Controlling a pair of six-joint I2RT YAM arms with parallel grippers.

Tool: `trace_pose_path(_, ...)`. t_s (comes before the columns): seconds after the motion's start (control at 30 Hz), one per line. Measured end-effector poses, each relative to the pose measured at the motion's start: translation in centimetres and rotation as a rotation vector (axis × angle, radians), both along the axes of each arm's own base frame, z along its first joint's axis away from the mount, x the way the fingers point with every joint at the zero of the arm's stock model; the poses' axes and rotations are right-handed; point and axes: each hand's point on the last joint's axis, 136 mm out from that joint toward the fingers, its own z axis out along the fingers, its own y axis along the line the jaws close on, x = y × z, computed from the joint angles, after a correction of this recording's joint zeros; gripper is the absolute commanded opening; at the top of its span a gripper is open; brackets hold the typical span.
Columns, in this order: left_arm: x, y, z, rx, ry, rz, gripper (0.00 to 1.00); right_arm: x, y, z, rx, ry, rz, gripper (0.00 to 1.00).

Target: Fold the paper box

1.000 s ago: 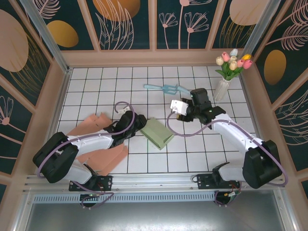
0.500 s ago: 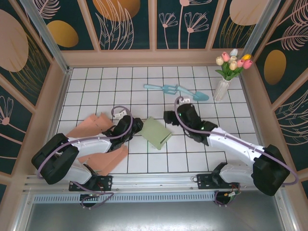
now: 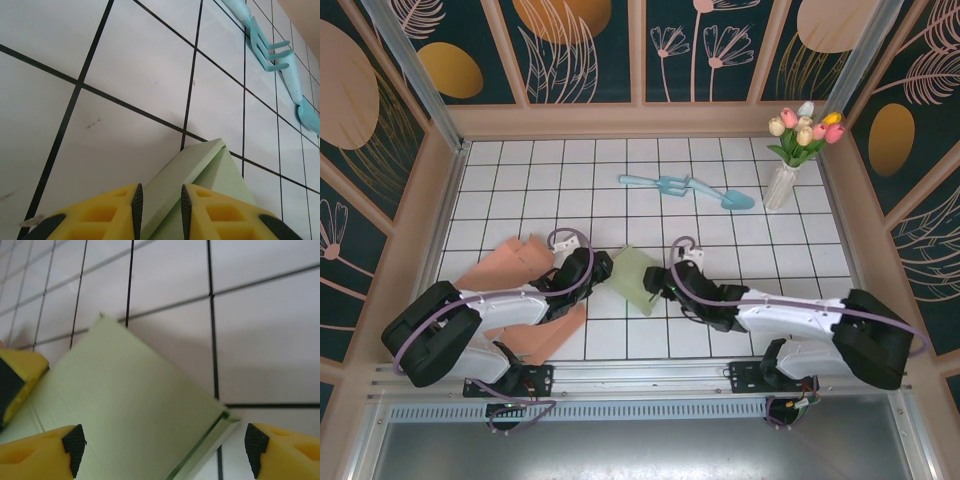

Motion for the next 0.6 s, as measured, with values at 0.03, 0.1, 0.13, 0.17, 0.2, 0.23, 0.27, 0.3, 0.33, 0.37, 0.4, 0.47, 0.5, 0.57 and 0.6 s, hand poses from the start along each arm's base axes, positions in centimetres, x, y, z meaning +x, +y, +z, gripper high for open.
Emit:
trace_pose_path(0.03,0.0,0.1,-0.1,0.002,-0.001,0.002,0.30,-0.3,0.5,-0.5,-0.013,0.007,0.011,0.82)
trace_pose_path(0.1,0.0,0.2,-0.1,0.008,-0.004,0.006,0.32,-0.8,1.3,-1.6,-0.039,0.024,0.028,0.82)
trace_pose_path(0.13,0.0,0.3,-0.1,0.011,-0.007,0.007,0.34,-0.8,1.6,-1.9,-0.047,0.029,0.028,0.81)
trace_pose_path(0.17,0.0,0.3,-0.2,0.017,-0.010,0.007,0.36,-0.7,1.7,-2.3,-0.058,0.032,0.023,0.81)
trace_pose_path(0.2,0.0,0.4,-0.2,0.024,-0.013,0.007,0.38,-0.4,1.8,-2.5,-0.070,0.031,0.015,0.81)
trace_pose_path(0.23,0.0,0.6,-0.3,0.035,-0.017,0.008,0.41,-0.2,1.9,-2.6,-0.077,0.026,0.007,0.80)
trace_pose_path(0.27,0.0,0.8,-0.4,0.049,-0.020,0.009,0.44,0.0,1.9,-2.7,-0.086,0.020,-0.001,0.80)
trace_pose_path(0.3,0.0,1.0,-0.4,0.064,-0.023,0.008,0.45,0.3,1.8,-2.9,-0.095,0.013,-0.009,0.80)
trace_pose_path(0.33,0.0,1.3,-0.3,0.081,-0.030,0.009,0.46,0.5,1.7,-3.0,-0.107,0.005,-0.008,0.79)
trace_pose_path(0.37,0.0,1.6,-0.1,0.098,-0.040,0.012,0.48,0.8,1.6,-3.1,-0.120,-0.003,-0.008,0.78)
trace_pose_path(0.4,0.0,1.9,0.3,0.112,-0.055,0.017,0.50,1.1,1.4,-3.3,-0.137,-0.011,-0.005,0.77)
trace_pose_path(0.47,-0.1,2.6,1.2,0.133,-0.085,0.027,0.52,1.7,1.0,-3.5,-0.170,-0.026,0.008,0.76)
trace_pose_path(0.5,-0.2,3.1,1.9,0.139,-0.105,0.033,0.53,2.0,0.8,-3.5,-0.184,-0.036,0.015,0.76)
trace_pose_path(0.57,-0.5,3.8,2.9,0.145,-0.137,0.039,0.54,2.6,0.6,-3.5,-0.202,-0.050,0.027,0.76)
trace_pose_path(0.6,-0.6,4.1,3.3,0.147,-0.150,0.037,0.54,3.0,0.4,-3.5,-0.210,-0.055,0.029,0.76)
